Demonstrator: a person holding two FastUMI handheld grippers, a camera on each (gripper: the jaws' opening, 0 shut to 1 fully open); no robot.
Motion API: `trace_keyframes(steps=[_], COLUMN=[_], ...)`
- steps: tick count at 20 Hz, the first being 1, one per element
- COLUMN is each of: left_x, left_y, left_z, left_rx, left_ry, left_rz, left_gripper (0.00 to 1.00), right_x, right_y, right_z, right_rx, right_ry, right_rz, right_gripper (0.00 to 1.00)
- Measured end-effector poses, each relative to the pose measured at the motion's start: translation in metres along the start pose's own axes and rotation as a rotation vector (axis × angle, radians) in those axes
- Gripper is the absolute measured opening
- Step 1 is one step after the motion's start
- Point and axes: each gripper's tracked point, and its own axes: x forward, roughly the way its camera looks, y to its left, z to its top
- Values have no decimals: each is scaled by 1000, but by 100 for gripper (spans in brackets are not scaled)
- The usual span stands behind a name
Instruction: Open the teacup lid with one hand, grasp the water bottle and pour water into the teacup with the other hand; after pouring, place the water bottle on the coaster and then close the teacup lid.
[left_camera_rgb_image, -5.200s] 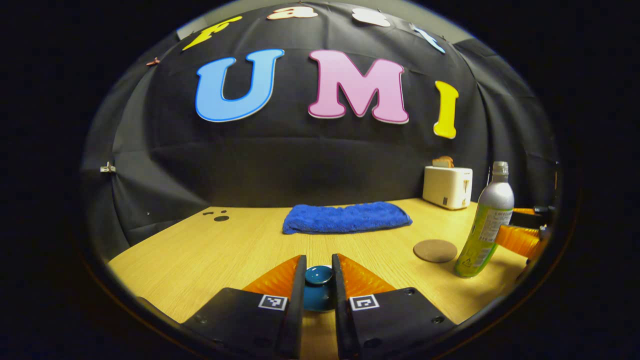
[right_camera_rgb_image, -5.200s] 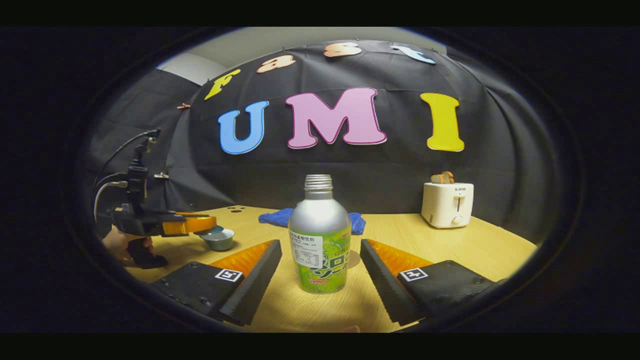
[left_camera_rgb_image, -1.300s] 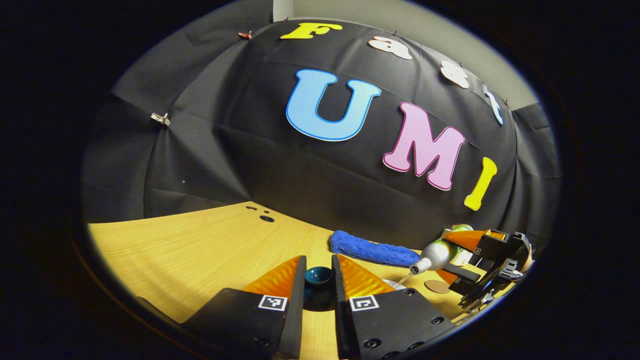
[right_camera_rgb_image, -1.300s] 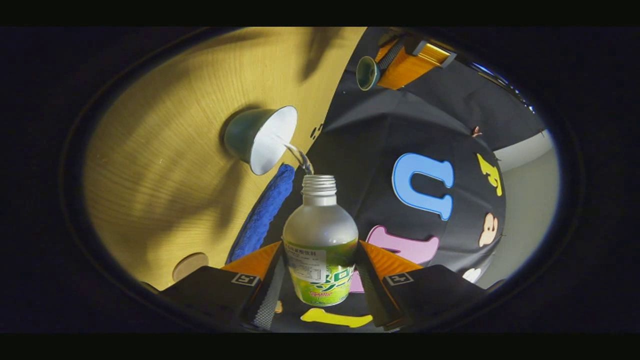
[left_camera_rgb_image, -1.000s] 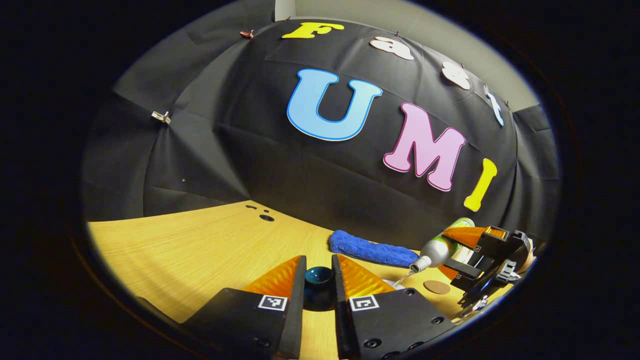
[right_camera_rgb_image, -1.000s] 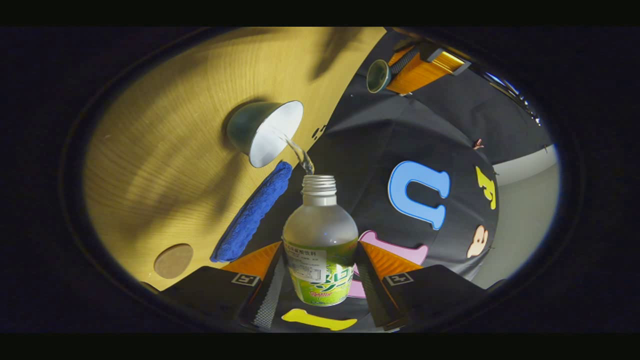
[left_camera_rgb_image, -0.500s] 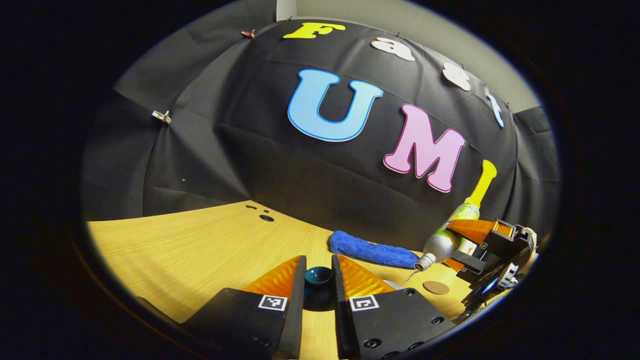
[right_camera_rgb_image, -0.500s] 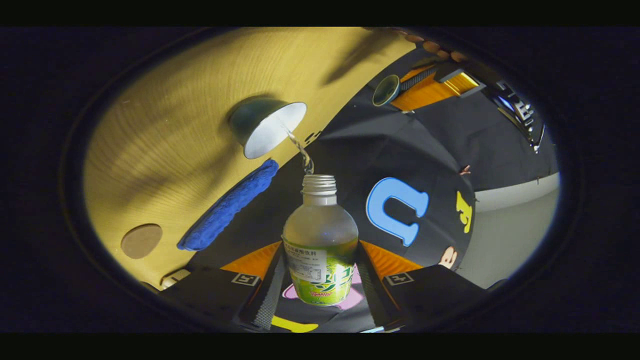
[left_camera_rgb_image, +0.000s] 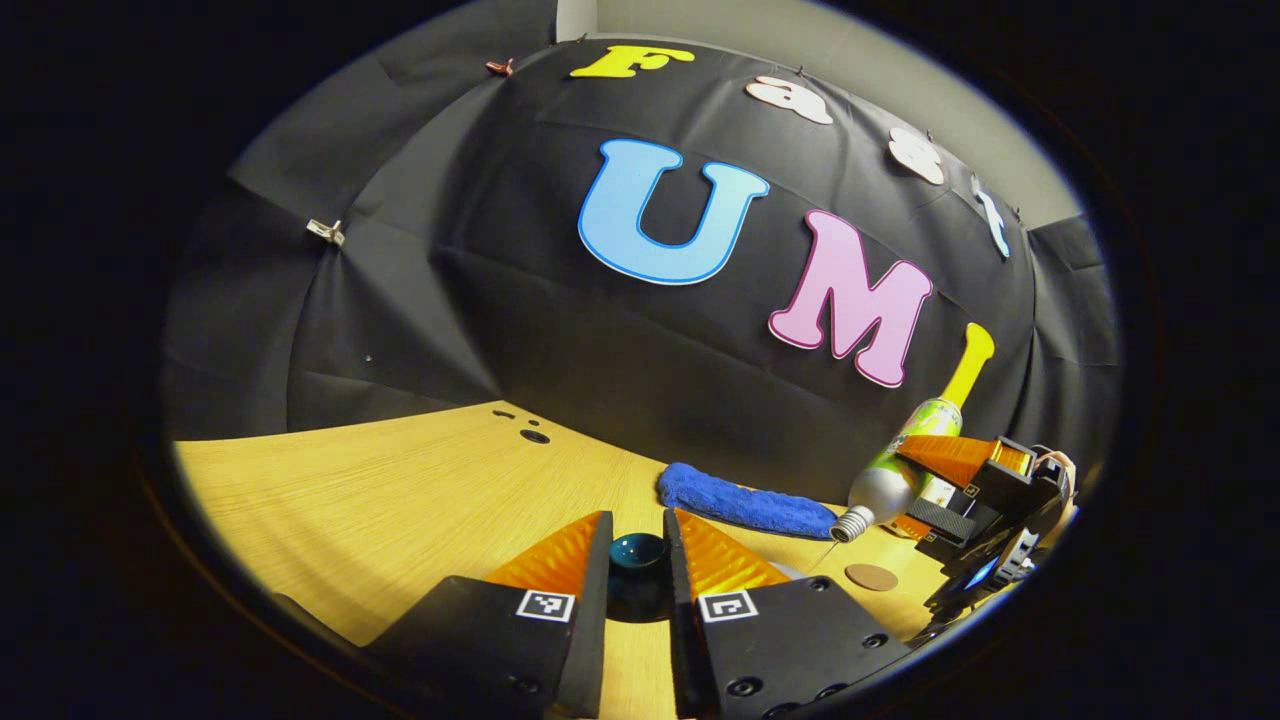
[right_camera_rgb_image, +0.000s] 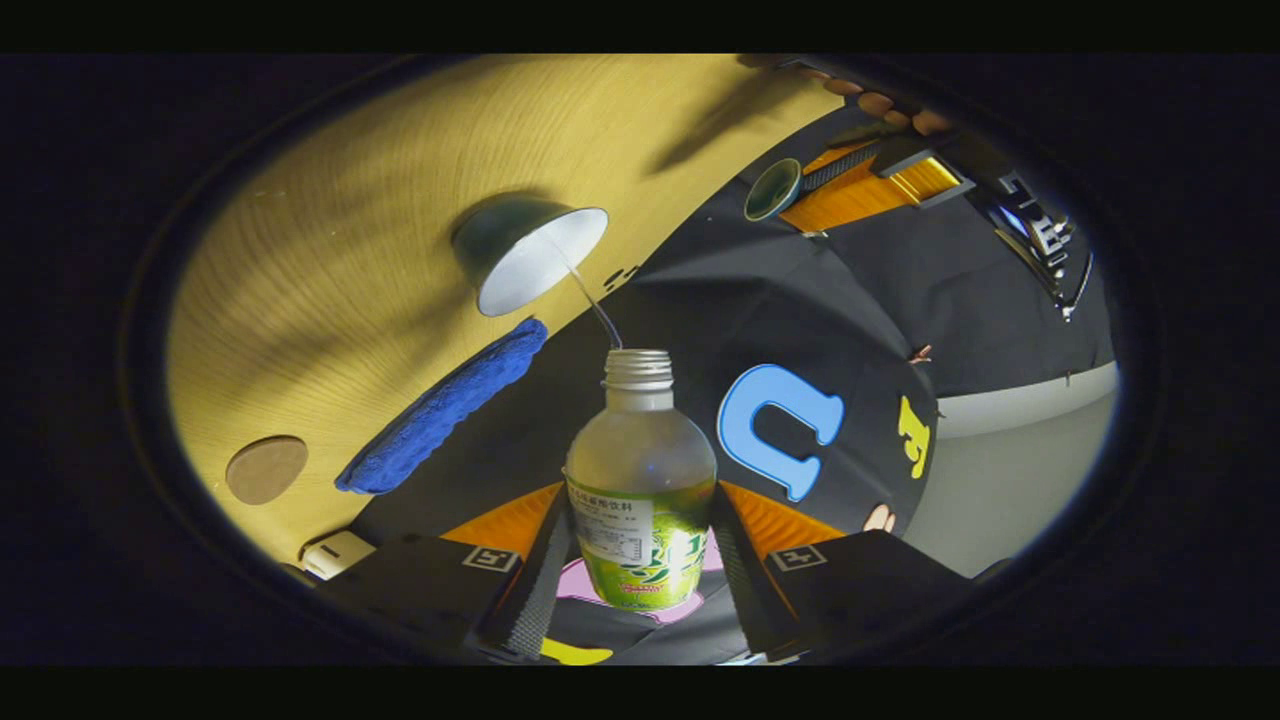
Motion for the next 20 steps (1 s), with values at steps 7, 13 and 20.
trace_keyframes(steps=[7,13,20], left_x=[0,1,1], left_y=[0,0,1], left_z=[-1,-1,-1], left_rx=[-3,-4,-5], left_ry=[2,4,7], left_rz=[1,0,3], left_gripper=[31,31,31], right_x=[0,0,-13], right_y=[0,13,38], right_z=[3,6,21], right_rx=[2,174,879], right_ry=[-7,11,71], right_rz=[1,63,219], right_gripper=[75,72,75])
